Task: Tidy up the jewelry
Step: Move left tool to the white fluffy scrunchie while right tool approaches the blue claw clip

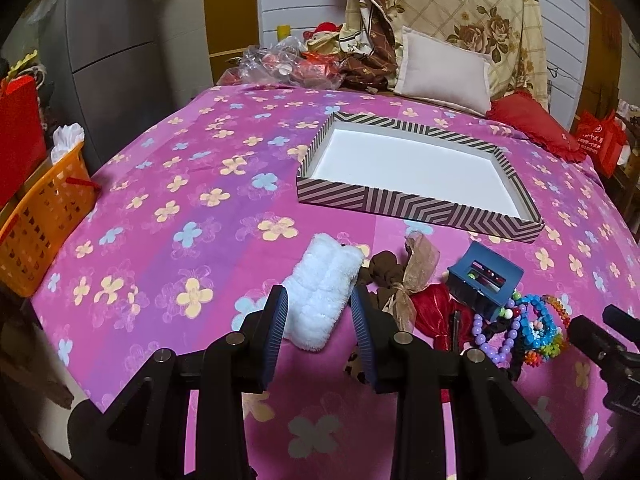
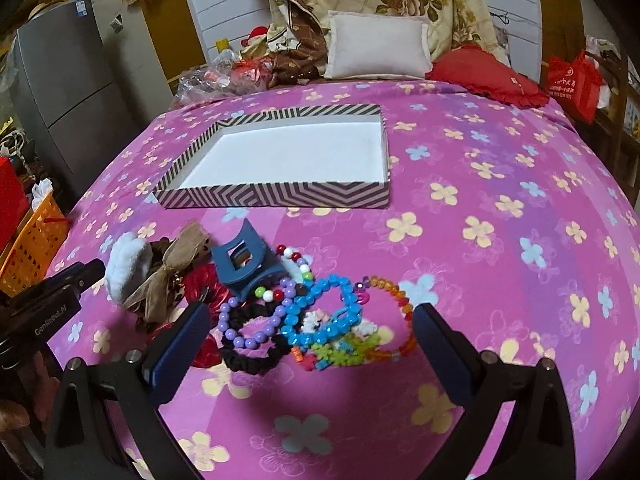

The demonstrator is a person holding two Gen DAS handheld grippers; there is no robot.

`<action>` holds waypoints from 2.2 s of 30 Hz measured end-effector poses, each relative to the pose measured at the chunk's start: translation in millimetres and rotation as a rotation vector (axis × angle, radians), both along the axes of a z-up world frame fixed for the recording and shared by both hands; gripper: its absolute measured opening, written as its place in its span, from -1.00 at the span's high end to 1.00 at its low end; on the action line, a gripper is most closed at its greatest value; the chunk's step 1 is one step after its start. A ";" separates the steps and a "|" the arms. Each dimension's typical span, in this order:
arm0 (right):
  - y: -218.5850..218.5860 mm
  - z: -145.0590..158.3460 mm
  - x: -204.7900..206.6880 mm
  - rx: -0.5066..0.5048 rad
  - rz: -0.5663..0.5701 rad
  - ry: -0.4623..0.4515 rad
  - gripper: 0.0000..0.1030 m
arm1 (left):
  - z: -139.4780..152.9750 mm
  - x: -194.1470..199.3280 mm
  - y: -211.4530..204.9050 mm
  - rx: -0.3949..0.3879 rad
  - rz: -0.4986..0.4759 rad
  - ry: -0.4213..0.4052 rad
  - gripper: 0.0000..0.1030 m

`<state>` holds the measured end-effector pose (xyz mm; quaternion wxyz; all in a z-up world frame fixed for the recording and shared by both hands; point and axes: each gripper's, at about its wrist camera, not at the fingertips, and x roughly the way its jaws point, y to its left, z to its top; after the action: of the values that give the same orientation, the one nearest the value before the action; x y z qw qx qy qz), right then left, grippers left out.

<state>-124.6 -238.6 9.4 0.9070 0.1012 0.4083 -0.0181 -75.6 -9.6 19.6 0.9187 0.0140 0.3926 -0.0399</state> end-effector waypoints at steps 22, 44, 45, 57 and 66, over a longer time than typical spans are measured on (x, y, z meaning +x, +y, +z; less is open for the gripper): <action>23.4 6.4 -3.4 -0.048 0.019 -0.067 -0.99 | -2.3 -5.9 -6.2 0.007 -0.001 0.011 0.31; 26.0 4.9 1.3 -0.084 0.019 -0.040 -0.99 | -4.4 -7.7 -8.4 -0.004 -0.011 0.021 0.31; 25.8 4.9 1.6 -0.088 0.019 -0.039 -0.99 | -4.5 -7.6 -8.6 -0.004 -0.012 0.020 0.31; 28.1 3.3 7.4 -0.098 0.027 -0.022 -0.99 | -6.7 -4.8 -5.9 -0.016 -0.010 0.033 0.31; 32.3 1.7 12.7 -0.107 0.038 -0.012 -0.99 | -10.7 1.1 2.9 -0.027 0.006 0.053 0.31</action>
<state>-112.0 -206.3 11.2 0.9138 0.0449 0.4030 -0.0221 -74.5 -6.7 8.9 0.9081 -0.0007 0.4165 -0.0431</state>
